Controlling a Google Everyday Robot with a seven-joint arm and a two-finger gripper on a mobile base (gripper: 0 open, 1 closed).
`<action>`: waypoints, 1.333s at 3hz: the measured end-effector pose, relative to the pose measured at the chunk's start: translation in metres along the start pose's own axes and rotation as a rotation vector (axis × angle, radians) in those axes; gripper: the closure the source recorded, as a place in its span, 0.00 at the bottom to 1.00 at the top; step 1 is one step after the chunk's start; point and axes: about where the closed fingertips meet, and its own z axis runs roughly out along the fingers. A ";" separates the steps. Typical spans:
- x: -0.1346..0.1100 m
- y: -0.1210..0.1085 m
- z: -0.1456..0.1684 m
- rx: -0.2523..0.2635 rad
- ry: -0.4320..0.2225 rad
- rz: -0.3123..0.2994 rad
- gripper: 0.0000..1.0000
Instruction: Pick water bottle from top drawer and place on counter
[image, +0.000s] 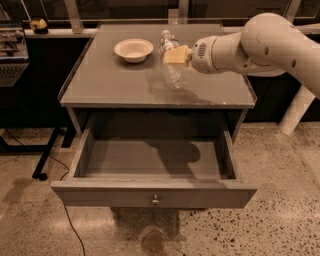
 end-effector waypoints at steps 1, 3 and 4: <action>0.008 -0.016 0.003 0.026 0.009 0.036 1.00; 0.019 -0.031 0.004 0.057 0.025 0.069 0.84; 0.019 -0.031 0.004 0.057 0.025 0.069 0.60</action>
Offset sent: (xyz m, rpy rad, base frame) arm 0.0007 -0.0332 -0.0497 -0.0107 0.1104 -0.0979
